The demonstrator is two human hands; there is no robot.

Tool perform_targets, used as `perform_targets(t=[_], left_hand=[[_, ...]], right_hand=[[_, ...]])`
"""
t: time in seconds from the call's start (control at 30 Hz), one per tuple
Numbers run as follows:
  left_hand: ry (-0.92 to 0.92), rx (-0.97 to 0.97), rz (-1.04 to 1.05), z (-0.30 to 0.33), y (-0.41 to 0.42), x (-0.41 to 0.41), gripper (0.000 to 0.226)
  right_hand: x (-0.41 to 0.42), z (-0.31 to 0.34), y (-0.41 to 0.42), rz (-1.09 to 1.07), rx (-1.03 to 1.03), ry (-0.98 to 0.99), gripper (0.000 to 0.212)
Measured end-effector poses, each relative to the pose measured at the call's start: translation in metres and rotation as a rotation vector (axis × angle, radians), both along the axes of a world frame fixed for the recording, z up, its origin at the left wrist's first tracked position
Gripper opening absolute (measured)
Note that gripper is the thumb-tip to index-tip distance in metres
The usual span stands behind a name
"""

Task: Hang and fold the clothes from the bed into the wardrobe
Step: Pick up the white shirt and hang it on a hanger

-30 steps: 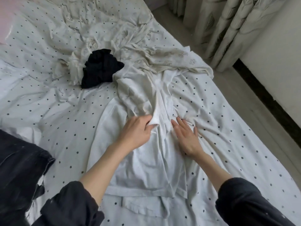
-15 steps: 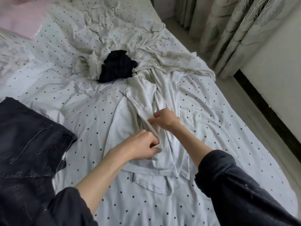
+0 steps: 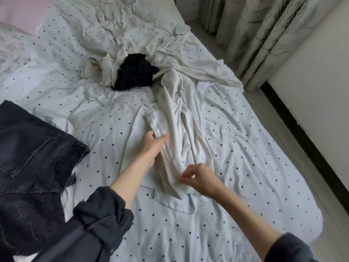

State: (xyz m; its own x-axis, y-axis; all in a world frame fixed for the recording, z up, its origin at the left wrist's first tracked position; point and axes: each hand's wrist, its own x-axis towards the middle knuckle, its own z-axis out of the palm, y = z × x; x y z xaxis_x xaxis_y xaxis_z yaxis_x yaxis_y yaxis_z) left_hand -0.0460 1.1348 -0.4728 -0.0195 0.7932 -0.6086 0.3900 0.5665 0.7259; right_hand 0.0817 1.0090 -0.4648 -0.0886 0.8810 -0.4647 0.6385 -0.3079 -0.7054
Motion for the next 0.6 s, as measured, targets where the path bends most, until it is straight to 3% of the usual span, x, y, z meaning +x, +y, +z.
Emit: perform_targets(t=[0.07,0.13,0.2,0.27,0.33,0.43,0.53,0.6], left_hand=[[0.168,0.208,-0.137,0.006,-0.006,0.006,0.013],[0.171,0.344,-0.36,0.018,-0.019,0.0,0.027],[0.11,0.298,-0.641,0.028,-0.04,-0.018,0.036],[0.217,0.205,-0.956,0.032,-0.068,-0.037,0.019],[0.312,0.159,-1.155,0.031,-0.089,-0.05,0.014],[0.328,0.089,-1.215,0.03,-0.094,-0.056,0.021],[0.282,0.042,-1.224,0.024,-0.088,-0.064,0.038],[0.217,-0.038,-1.212,0.023,-0.087,-0.069,0.031]], right_hand=[[0.006,0.006,0.005,0.039,0.002,-0.022,0.033],[0.017,0.016,0.015,-0.022,-0.005,0.008,0.033],[0.025,0.024,0.031,-0.209,0.085,-0.001,0.031],[0.028,0.029,0.052,-0.395,0.185,-0.057,0.031],[0.017,0.03,0.073,-0.434,0.178,-0.076,0.04],[-0.013,0.019,0.091,-0.196,-0.026,-0.28,0.055],[-0.036,0.004,0.086,-0.15,-0.06,-0.487,0.036],[-0.037,-0.003,0.079,-0.239,-0.028,-0.562,0.023]])
